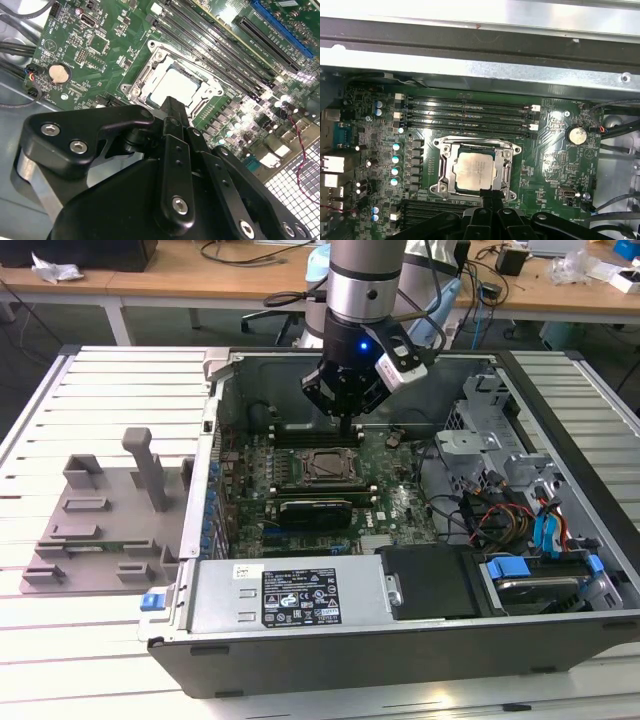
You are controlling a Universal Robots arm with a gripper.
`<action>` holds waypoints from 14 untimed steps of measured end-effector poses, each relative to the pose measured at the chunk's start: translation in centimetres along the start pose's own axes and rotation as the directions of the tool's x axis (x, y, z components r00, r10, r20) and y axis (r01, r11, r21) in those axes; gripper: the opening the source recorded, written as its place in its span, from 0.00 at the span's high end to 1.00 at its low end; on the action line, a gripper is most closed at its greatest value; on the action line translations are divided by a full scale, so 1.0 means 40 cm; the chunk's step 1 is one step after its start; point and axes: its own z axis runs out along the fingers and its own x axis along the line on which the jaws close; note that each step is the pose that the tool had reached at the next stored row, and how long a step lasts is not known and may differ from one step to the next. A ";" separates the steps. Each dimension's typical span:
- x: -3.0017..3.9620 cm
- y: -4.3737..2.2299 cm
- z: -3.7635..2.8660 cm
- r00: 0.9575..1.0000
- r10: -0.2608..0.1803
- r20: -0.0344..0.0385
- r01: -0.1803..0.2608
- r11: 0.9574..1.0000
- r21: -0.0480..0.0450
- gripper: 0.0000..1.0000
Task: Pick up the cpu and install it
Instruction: 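Install the first cpu locking lever, then install the second cpu locking lever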
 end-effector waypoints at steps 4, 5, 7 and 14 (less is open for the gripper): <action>0.000 0.000 0.000 1.000 0.000 0.000 0.000 1.000 0.000 0.89; 0.000 0.000 0.000 1.000 0.000 0.000 0.000 1.000 0.000 0.89; 0.001 -0.008 0.000 1.000 0.000 0.000 0.000 1.000 0.000 0.89; 0.004 -0.050 0.003 1.000 0.000 0.000 0.000 1.000 0.000 0.89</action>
